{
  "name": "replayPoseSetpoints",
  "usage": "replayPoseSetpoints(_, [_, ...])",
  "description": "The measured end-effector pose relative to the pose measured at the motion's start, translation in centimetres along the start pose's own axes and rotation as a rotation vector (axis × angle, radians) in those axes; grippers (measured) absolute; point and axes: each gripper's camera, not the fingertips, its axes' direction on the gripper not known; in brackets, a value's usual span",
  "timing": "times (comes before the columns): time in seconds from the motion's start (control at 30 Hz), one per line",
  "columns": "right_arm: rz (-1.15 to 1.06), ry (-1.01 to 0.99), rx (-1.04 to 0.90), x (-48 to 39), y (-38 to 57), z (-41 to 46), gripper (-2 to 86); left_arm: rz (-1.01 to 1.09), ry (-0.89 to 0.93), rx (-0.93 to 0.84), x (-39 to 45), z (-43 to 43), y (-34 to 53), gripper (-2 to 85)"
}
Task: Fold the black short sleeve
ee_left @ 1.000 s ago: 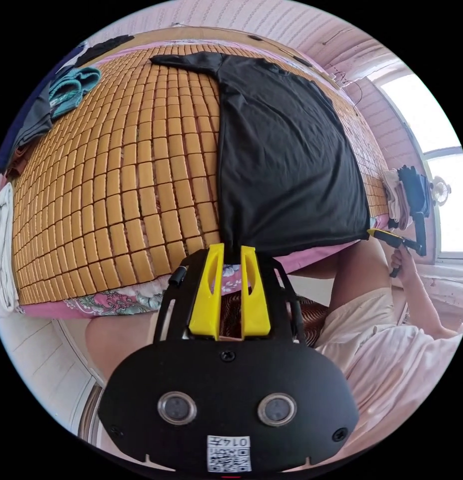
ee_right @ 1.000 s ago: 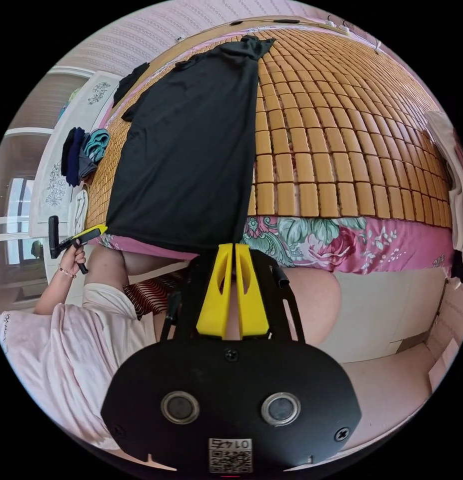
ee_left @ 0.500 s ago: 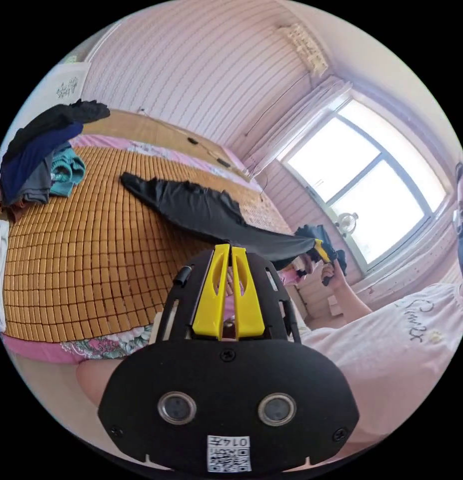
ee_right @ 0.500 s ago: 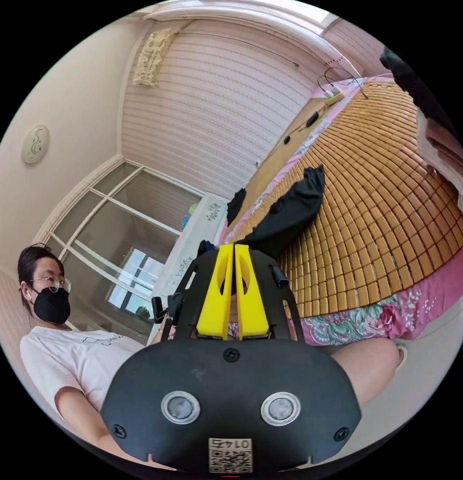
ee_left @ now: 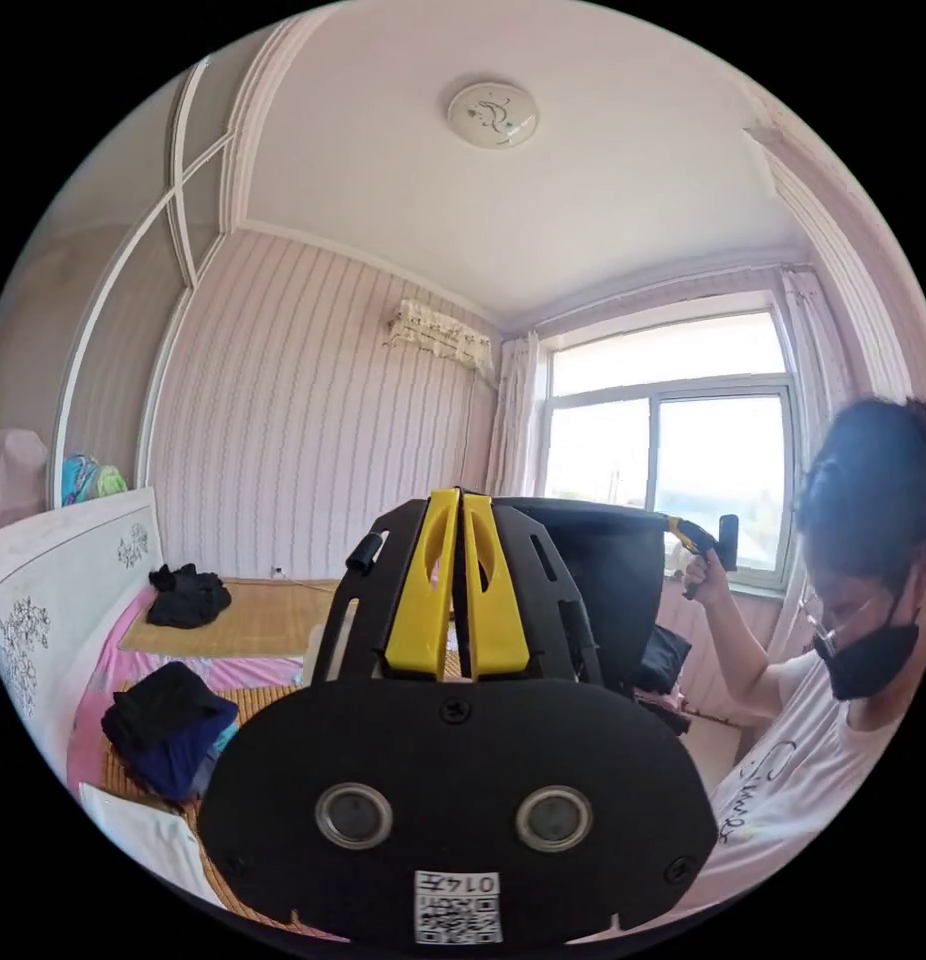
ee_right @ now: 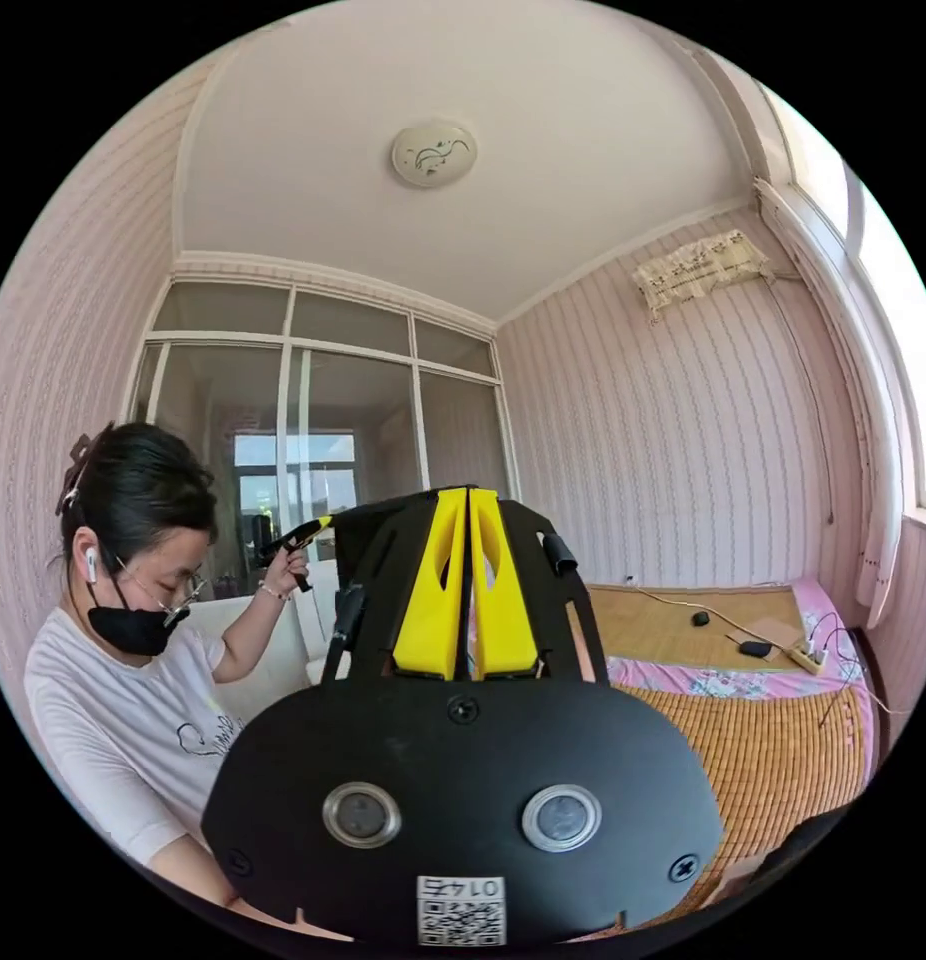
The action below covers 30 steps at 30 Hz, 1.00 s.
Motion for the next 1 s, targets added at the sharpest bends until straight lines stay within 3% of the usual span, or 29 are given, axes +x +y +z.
replayPoseSetpoints(0.17, [0.185,0.267,-0.417,9.6,4.3,11.6,-0.2,-0.129,-0.128,-0.412,-6.0,15.0,4.4,-1.0])
replayPoseSetpoints(0.27, [0.287,0.311,-0.506,14.2,6.2,16.2,-0.2,-0.195,-0.181,-0.5,-8.4,20.7,6.2,-1.0])
replayPoseSetpoints(0.5, [0.195,0.152,-0.021,13.3,-3.2,13.0,-0.2,-0.056,-0.213,-0.225,-5.5,19.2,-1.4,-1.0])
replayPoseSetpoints(0.6, [0.127,0.13,-0.015,12.1,-2.0,12.3,-0.2,-0.016,-0.173,-0.232,-4.7,18.4,0.7,-1.0])
replayPoseSetpoints(0.73, [0.148,0.121,-0.121,12.7,6.0,12.1,-0.1,-0.08,-0.126,-0.378,-7.1,19.3,11.7,-1.0])
replayPoseSetpoints(0.83, [0.25,0.203,-0.307,14.6,16.1,13.3,0.0,-0.169,-0.121,-0.562,-9.4,21.4,22.7,-1.0])
replayPoseSetpoints(1.0, [0.554,0.313,-0.632,19.4,34.8,17.3,-0.1,-0.46,-0.122,-0.78,-12.8,24.1,40.2,-1.0])
